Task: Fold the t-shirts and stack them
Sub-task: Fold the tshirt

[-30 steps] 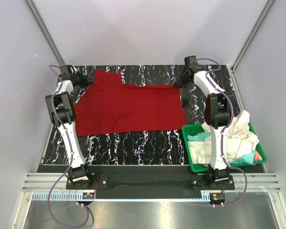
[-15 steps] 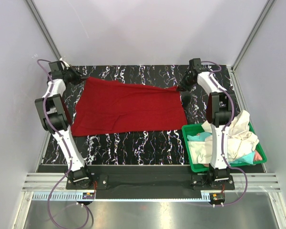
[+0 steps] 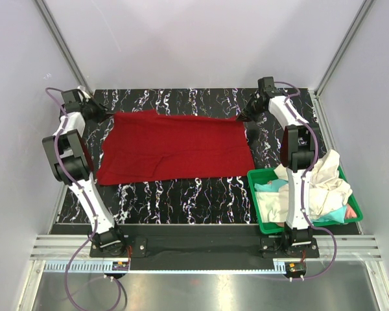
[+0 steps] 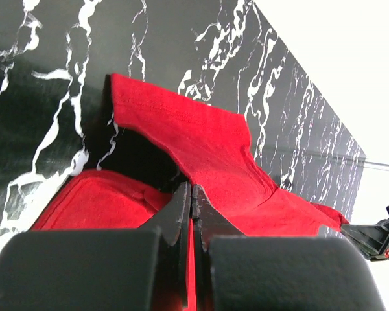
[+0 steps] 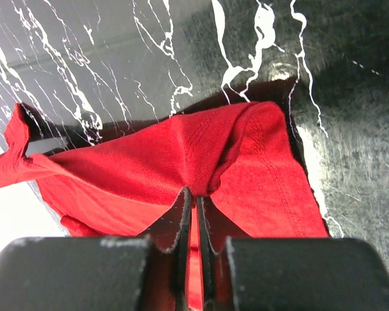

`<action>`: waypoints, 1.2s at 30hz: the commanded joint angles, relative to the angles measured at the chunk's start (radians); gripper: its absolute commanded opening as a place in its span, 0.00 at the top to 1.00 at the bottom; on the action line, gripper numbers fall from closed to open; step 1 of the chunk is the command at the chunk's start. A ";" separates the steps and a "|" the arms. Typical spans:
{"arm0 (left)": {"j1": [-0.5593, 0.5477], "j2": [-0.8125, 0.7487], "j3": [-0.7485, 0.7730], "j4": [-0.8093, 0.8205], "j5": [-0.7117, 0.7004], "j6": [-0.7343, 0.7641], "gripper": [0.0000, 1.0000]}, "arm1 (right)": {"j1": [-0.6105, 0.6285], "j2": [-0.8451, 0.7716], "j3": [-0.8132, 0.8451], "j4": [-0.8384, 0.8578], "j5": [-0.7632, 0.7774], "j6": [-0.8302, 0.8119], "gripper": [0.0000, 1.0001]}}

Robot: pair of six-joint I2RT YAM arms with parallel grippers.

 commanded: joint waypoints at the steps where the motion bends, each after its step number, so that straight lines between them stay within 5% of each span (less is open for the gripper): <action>1: 0.007 -0.108 -0.046 0.049 0.007 0.021 1.00 | -0.005 -0.025 0.011 -0.030 -0.024 -0.005 0.89; 7: 0.016 -0.200 -0.193 0.061 -0.039 0.032 1.00 | -0.006 -0.051 -0.012 -0.060 0.004 -0.033 0.89; 36: 0.038 -0.408 -0.429 -0.090 -0.127 0.070 1.00 | -0.008 -0.177 -0.183 -0.082 0.025 -0.057 0.93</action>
